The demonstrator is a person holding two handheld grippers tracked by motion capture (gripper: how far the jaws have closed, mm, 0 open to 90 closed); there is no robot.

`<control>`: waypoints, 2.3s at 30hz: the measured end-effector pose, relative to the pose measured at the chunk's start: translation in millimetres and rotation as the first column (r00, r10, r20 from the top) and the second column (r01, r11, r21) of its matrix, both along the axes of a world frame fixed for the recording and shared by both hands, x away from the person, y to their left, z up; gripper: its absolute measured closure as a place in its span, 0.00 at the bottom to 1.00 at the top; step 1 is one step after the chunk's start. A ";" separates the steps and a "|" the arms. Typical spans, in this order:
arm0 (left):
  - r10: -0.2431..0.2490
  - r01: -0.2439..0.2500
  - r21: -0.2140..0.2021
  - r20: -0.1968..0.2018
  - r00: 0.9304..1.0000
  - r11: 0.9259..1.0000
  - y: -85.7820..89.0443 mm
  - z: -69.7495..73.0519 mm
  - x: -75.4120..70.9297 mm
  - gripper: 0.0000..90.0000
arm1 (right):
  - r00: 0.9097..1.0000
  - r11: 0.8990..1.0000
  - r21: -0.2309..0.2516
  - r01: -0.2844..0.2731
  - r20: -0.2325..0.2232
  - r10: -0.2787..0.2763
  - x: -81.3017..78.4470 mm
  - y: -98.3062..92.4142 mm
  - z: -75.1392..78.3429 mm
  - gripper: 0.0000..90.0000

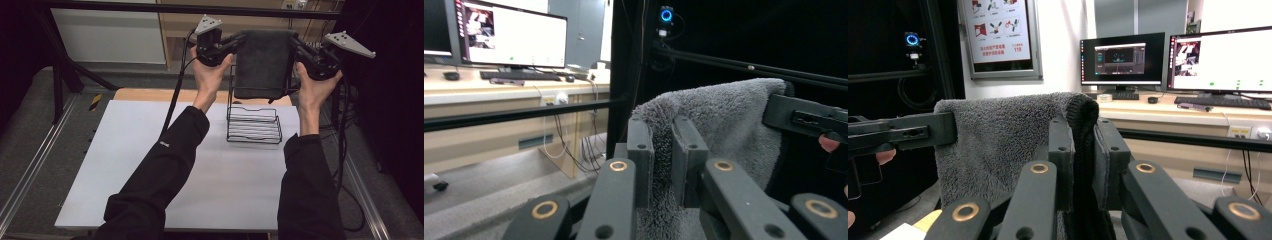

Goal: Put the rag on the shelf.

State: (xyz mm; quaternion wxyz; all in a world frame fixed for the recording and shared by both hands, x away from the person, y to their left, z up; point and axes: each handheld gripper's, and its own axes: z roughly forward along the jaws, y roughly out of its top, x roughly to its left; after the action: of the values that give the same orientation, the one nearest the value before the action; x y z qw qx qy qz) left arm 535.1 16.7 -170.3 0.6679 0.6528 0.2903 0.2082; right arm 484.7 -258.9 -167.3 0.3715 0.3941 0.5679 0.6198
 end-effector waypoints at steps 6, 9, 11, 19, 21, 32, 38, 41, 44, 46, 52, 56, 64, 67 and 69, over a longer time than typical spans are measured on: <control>-0.022 0.022 0.026 -0.003 1.000 0.999 -0.5 -10.8 -6.2 0.89 | 1.000 1.000 -0.003 -0.001 -0.023 0.001 -3.3 -3.9 -14.4 0.90; -0.033 0.034 0.038 -0.011 0.999 0.999 -1.8 -16.8 -9.0 0.89 | 1.000 1.000 -0.003 0.000 -0.031 0.000 -6.3 -5.7 -20.9 0.90; -0.039 0.040 0.046 -0.013 0.999 0.998 -2.9 -20.3 -10.3 0.89 | 0.999 1.000 -0.002 0.001 -0.036 -0.001 -8.2 -7.5 -25.8 0.90; -0.060 0.062 0.066 -0.037 0.998 0.996 -3.7 -30.0 -16.4 0.89 | 0.999 1.000 -0.003 -0.010 -0.051 0.010 -13.8 -11.4 -39.7 0.90; -0.062 0.064 0.073 -0.025 0.998 0.995 -3.6 -30.9 -18.0 0.89 | 0.999 1.000 -0.008 -0.011 -0.051 0.010 -15.0 -12.0 -41.1 0.90; -0.096 0.097 0.101 -0.008 0.995 0.990 0.8 -36.6 -28.6 0.89 | 0.998 0.999 -0.009 -0.048 -0.048 0.047 -25.4 -15.2 -46.4 0.90; -0.113 0.114 0.112 -0.017 0.993 0.987 1.0 -40.3 -35.7 0.89 | 0.997 0.998 -0.027 -0.061 -0.052 0.060 -32.3 -18.0 -48.5 0.90; -0.120 0.121 0.122 -0.019 0.993 0.985 0.1 -40.8 -38.5 0.89 | 0.997 0.997 -0.036 -0.063 -0.052 0.061 -36.0 -19.4 -49.4 0.90; -0.127 0.129 0.131 -0.026 0.992 0.983 0.0 -42.5 -41.8 0.89 | 0.996 0.997 -0.042 -0.069 -0.057 0.066 -40.2 -20.6 -52.5 0.90; -0.132 0.136 0.141 -0.035 0.991 0.981 0.1 -44.7 -44.2 0.89 | 0.995 0.996 -0.043 -0.078 -0.066 0.075 -42.7 -21.7 -55.5 0.90; -0.140 0.148 0.160 -0.057 0.988 0.976 0.7 -51.0 -52.5 0.87 | 0.990 0.993 -0.046 -0.110 -0.095 0.105 -49.3 -25.4 -63.3 0.89; -0.142 0.153 0.174 -0.076 0.987 0.973 1.7 -54.6 -57.6 0.87 | 0.985 0.990 -0.047 -0.134 -0.112 0.128 -52.8 -27.4 -67.6 0.89; -0.148 0.169 0.155 -0.138 0.979 0.973 17.7 -48.5 -59.5 0.78 | 0.980 0.985 -0.052 -0.163 -0.125 0.155 -56.0 -28.8 -76.8 0.89; -0.090 0.111 0.160 -0.136 0.987 0.981 27.2 -39.9 -54.9 0.81 | 0.980 0.985 -0.059 -0.163 -0.127 0.154 -56.7 -29.3 -77.5 0.89; -0.080 0.107 0.170 -0.157 0.984 0.980 28.7 -35.9 -50.2 0.86 | 0.980 0.984 -0.061 -0.165 -0.126 0.157 -56.7 -29.1 -78.5 0.89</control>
State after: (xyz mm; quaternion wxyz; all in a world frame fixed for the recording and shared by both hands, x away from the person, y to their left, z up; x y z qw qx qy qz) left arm 484.8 45.4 -206.2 0.5925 0.7366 0.2887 0.1519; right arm 428.0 -288.0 -245.8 0.2991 0.3699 0.6411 0.6022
